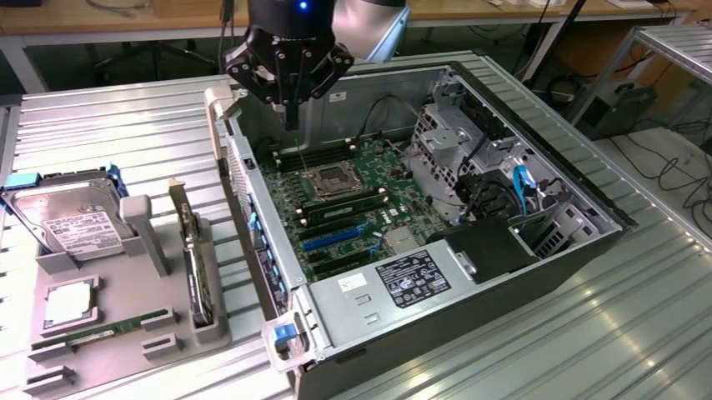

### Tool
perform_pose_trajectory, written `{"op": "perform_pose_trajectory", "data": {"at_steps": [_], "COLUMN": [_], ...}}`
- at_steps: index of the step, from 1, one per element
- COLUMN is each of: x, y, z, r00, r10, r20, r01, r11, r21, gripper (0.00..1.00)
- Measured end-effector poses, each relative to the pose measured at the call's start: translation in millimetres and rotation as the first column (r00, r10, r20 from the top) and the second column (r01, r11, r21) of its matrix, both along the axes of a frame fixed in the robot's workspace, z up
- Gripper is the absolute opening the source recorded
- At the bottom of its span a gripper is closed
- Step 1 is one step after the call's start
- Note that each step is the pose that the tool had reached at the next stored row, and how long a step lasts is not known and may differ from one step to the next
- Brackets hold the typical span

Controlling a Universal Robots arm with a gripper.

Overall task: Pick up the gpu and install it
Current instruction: 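Reach for the gpu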

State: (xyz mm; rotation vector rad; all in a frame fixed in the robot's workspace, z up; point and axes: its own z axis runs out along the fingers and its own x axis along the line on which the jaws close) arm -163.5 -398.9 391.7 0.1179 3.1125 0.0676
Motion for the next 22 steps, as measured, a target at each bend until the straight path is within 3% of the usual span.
{"op": "perform_pose_trajectory", "data": {"at_steps": [22], "x": [-5.8], "y": [0.0], "z": [-0.2], "r00": [1.0000], "r10": [0.000], "r20": [0.0000], "r01": [0.000], "r11": [1.0000], "r21": [0.0000], "gripper": [0.11]}}
